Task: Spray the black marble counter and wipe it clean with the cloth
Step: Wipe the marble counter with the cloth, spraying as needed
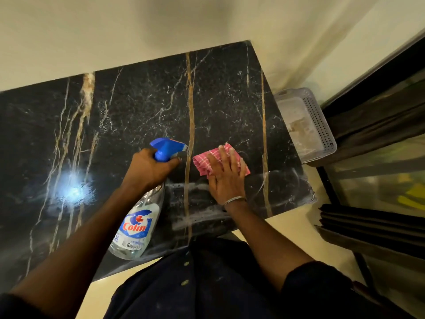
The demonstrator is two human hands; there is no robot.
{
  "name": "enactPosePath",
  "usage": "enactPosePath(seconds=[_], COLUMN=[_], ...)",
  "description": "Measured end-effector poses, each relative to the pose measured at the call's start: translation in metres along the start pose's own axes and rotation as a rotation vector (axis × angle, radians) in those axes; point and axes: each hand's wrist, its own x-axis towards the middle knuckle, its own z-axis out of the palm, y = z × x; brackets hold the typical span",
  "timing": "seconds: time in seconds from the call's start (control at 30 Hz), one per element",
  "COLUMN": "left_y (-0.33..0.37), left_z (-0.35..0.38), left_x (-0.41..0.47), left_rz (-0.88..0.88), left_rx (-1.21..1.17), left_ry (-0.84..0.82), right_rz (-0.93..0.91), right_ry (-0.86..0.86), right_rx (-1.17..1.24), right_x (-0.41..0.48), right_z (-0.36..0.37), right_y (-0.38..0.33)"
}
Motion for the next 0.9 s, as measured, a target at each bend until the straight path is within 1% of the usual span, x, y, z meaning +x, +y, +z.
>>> enactPosePath(seconds=[0.07, 0.1, 0.13, 0.17, 0.23, 0.3, 0.4, 0.47, 0.5, 0.6, 0.73, 0.83, 0.9], left_y=[-0.005, -0.008, -0.011, -0.013, -0.019, -0.026, -0.034, -0.040, -0.043, -0.051, -0.060, -0.071, -0.079], left_z=[-0.005, -0.008, -0.011, -0.013, -0.019, -0.025, -0.033, -0.039, -0.042, -0.050, -0.058, -0.067, -0.073], left_x=[0.000, 0.001, 0.002, 0.002, 0.004, 0.005, 0.005, 0.005, 0.004, 0.000, -0.010, -0.016, -0.021], left_rz=[0.004, 0.001, -0.003, -0.007, -0.019, -0.023, -0.037, -0.042, -0.043, -0.051, -0.075, -0.070, -0.071], left_rx=[0.004, 0.003, 0.005, 0.010, 0.006, 0.006, 0.006, 0.000, -0.005, -0.016, -0.012, -0.007, -0.026], left_ry=[0.010, 0.017, 0.025, 0.031, 0.045, 0.048, 0.070, 0.079, 0.075, 0.074, 0.145, 0.187, 0.212], right_rz=[-0.145, -0.184, -0.172, -0.107, 0.083, 0.229, 0.410, 0.481, 0.470, 0.321, 0.135, -0.026, -0.102], right_ry=[-0.019, -0.018, -0.001, 0.030, 0.089, 0.115, 0.166, 0.178, 0.160, 0.097, 0.050, -0.023, -0.062], right_rx=[-0.043, -0.074, -0.105, -0.122, -0.109, -0.087, -0.045, -0.029, -0.030, 0.004, 0.066, 0.043, 0.065], right_x=[-0.002, -0.004, -0.005, -0.008, -0.011, -0.011, -0.005, -0.004, -0.005, -0.011, -0.019, -0.019, -0.019], right_z=[-0.002, -0.004, -0.006, -0.010, -0.018, -0.023, -0.020, -0.013, -0.009, 0.009, 0.037, 0.054, 0.059], right_y=[0.023, 0.038, 0.053, 0.068, 0.093, 0.102, 0.082, 0.052, 0.033, -0.035, -0.131, -0.178, -0.205])
